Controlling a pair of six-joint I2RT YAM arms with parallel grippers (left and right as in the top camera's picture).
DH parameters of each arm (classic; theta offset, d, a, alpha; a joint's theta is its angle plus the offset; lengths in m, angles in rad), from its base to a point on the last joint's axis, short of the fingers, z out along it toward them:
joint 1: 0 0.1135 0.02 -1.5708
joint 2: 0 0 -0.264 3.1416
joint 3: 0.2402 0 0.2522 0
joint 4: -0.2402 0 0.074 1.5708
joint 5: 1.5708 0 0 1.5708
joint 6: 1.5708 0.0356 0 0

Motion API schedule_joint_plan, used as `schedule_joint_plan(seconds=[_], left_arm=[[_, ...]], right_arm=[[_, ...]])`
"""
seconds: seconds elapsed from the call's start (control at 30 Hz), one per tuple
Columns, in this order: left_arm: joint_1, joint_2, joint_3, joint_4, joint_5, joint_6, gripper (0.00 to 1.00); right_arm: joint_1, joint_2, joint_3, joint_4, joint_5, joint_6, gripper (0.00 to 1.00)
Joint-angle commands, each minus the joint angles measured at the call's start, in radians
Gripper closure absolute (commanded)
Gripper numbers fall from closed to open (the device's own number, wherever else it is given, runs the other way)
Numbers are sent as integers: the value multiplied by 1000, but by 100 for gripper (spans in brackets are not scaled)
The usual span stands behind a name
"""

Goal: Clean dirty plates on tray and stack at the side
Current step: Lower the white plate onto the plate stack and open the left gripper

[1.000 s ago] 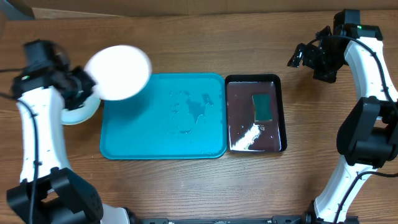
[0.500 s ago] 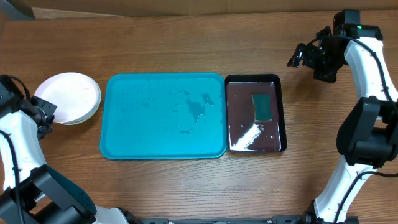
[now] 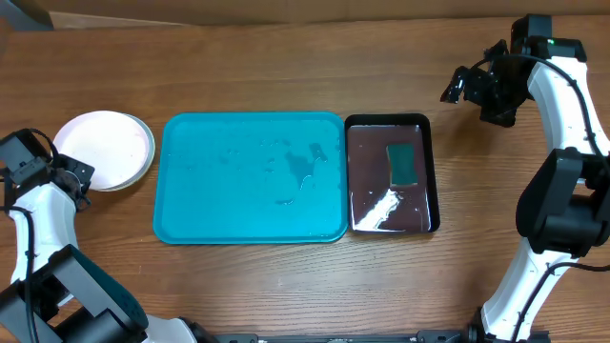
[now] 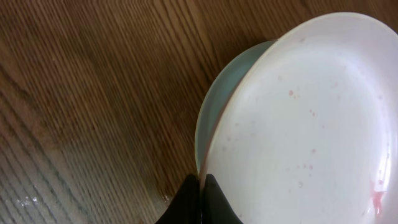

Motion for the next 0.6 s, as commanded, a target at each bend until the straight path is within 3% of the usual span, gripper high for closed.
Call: schedule_joint_plan(seconds=[0.0, 0.43, 0.5, 0.53, 0.57], left_arm=[[-7, 4, -22, 35, -9, -10, 96], [-18, 102, -54, 161, -8, -6, 92], [-18, 107, -54, 183, 15, 25, 84], [-18, 106, -52, 196, 51, 56, 75], [-18, 103, -44, 199, 101, 87, 58]], right_arm=[[-1, -27, 14, 3, 0, 5, 0], [-1, -27, 14, 3, 0, 5, 0], [-1, -27, 14, 3, 0, 5, 0], [-1, -27, 14, 3, 0, 5, 0], [-1, -27, 14, 3, 0, 5, 0]])
